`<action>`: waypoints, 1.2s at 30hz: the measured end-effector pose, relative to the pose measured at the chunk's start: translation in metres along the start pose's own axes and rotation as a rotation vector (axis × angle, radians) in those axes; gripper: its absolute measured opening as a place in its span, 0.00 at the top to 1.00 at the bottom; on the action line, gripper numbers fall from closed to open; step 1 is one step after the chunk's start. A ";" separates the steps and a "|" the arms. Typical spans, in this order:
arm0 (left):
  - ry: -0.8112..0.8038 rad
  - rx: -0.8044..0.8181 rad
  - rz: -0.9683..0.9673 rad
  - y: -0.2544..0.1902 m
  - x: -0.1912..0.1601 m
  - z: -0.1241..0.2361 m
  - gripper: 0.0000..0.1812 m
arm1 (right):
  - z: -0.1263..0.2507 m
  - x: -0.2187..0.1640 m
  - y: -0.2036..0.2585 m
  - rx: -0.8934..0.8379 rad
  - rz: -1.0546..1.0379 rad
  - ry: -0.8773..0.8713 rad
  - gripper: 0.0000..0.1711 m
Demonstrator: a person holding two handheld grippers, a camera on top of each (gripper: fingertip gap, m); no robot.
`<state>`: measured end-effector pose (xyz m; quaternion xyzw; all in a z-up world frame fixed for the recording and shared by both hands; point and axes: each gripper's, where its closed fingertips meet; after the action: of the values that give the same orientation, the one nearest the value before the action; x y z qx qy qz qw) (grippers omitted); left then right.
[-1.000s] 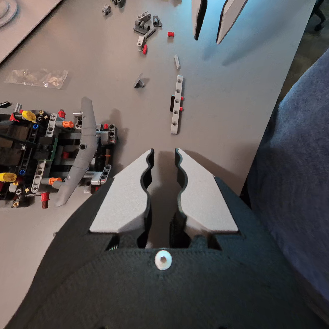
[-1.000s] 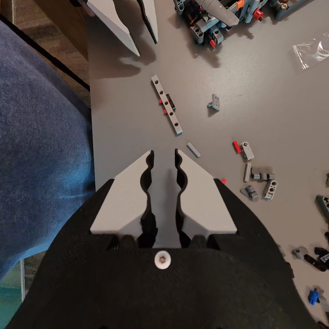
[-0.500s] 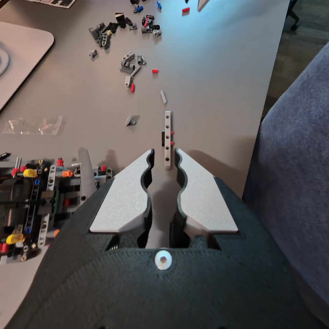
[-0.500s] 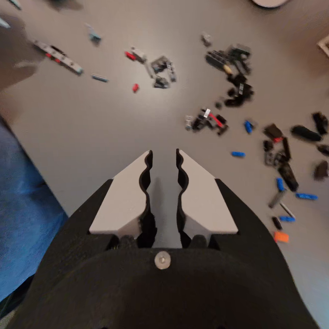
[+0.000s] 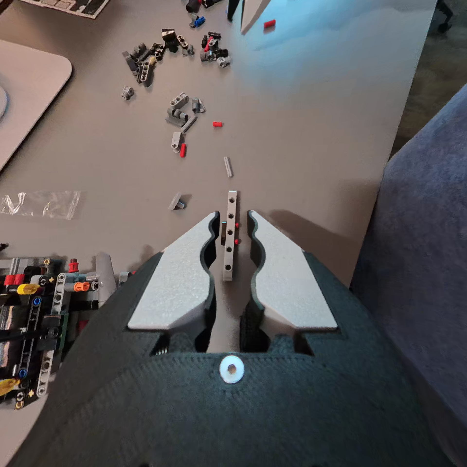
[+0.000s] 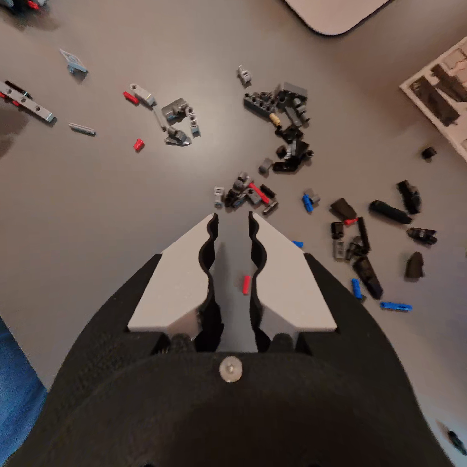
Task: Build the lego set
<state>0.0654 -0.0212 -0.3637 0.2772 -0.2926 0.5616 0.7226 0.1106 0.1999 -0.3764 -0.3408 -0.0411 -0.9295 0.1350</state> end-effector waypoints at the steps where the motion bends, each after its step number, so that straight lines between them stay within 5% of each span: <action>1: 0.000 0.006 0.011 0.000 0.000 0.000 0.89 | 0.004 0.001 -0.008 -0.011 -0.008 -0.010 0.88; 8: 0.013 0.042 0.028 0.002 0.009 -0.012 0.90 | 0.014 0.010 -0.036 0.033 0.045 -0.025 0.87; 21: 0.027 0.076 0.033 0.001 0.023 -0.022 0.90 | -0.037 0.023 -0.055 0.206 0.419 0.112 0.90; 36: 0.059 0.126 0.083 0.007 0.011 -0.012 0.90 | -0.054 0.022 -0.039 0.384 0.490 0.146 0.97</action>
<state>0.0618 -0.0037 -0.3638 0.2929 -0.2468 0.6164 0.6881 0.0502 0.2237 -0.4026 -0.2415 -0.1228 -0.8666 0.4191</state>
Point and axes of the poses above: each gripper's, where its closed fingertips meet, z back along the fingers, x out of its top, y = z × x across the jaws
